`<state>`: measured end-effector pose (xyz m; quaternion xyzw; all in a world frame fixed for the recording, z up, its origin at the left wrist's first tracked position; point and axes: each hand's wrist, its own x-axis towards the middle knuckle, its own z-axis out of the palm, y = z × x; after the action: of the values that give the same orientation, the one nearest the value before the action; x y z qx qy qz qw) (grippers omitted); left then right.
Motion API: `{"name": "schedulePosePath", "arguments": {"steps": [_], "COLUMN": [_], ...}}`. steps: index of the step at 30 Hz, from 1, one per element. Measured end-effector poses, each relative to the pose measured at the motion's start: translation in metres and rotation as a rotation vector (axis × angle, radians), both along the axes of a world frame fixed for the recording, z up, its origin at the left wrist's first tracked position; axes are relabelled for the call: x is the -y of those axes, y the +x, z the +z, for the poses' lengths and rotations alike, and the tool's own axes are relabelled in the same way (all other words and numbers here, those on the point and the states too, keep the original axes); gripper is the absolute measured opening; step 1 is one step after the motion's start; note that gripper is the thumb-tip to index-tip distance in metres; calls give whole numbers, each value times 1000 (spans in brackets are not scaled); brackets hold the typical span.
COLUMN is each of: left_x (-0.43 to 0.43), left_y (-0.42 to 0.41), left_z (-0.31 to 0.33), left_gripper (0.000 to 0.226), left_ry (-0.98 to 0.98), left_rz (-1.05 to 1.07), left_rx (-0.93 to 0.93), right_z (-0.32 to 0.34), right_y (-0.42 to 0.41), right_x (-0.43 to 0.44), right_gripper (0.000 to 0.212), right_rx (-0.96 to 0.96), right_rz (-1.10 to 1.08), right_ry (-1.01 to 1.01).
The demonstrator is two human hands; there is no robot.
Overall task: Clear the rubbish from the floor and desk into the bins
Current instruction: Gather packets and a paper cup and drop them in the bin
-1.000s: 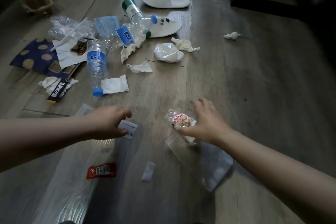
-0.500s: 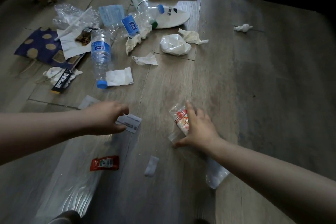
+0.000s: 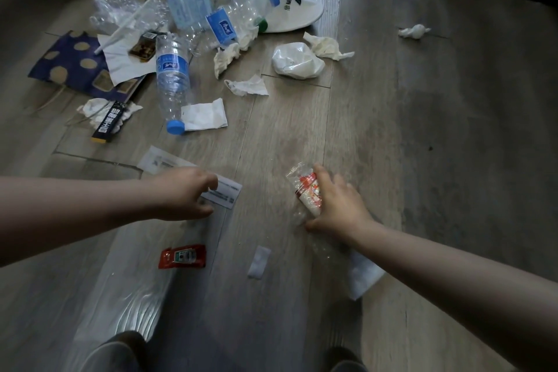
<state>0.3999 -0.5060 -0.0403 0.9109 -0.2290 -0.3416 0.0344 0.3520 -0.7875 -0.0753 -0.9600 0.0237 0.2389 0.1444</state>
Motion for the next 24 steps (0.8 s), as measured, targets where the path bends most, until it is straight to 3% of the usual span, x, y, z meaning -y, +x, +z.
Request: {"name": "schedulePosePath", "arguments": {"steps": [8, 17, 24], "left_x": [9, 64, 74], "left_y": [-26, -50, -59], "left_z": [-8, -31, -40], "left_gripper": [40, 58, 31], "left_ry": [-107, -222, -229], "left_rz": [4, -204, -303], "left_rx": [-23, 40, 80], "right_z": [0, 8, 7], "right_y": [6, 8, 0], "right_x": [13, 27, 31], "right_gripper": [94, 84, 91], "right_rx": [34, 104, 85], "right_rz": [-26, -117, -136], "right_ry": [74, 186, 191]}}
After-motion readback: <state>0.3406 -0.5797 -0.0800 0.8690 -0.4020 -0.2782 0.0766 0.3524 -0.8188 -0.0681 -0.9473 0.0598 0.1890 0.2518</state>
